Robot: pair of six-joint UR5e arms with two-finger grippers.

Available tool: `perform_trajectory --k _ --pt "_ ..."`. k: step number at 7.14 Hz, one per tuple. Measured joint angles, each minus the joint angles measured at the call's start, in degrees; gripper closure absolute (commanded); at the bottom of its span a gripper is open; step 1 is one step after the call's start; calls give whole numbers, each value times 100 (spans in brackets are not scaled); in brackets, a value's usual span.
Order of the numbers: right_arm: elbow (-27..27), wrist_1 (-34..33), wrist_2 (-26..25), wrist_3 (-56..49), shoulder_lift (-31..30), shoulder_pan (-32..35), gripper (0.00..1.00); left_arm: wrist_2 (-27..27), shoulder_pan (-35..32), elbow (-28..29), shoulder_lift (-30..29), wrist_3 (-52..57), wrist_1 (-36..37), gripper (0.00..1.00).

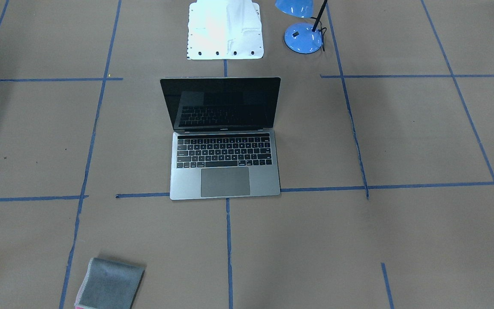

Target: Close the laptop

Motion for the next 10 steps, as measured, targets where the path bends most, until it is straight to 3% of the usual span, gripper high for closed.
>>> perform_trajectory --k 1,2,3,4,5,6,7,8,10 --pt "-7 1 -1 64 31 -91 0 7 504 -238 -372 -893 24 1" --pt "-18 1 24 231 65 -162 0 42 1051 -372 -911 -1869 29 12" --pt "4 20 97 380 83 -190 1 155 1575 -440 -1447 -2789 29 28" --pt "33 140 179 488 86 -206 8 408 2106 -478 -1908 -3621 30 50" --pt "48 475 221 724 71 -218 29 763 2642 -542 -2199 -4252 16 68" --pt "61 1063 259 1244 31 -274 63 1106 3103 -641 -2322 -4659 -55 83" --pt "89 1910 317 2071 -34 -467 81 1325 3439 -737 -2365 -4961 -167 94" --pt "154 2852 368 3059 -129 -837 97 1457 3692 -818 -2386 -5198 -266 97" --pt "514 4371 369 4887 -281 -1831 100 1806 4182 -881 -2422 -5429 -378 100"
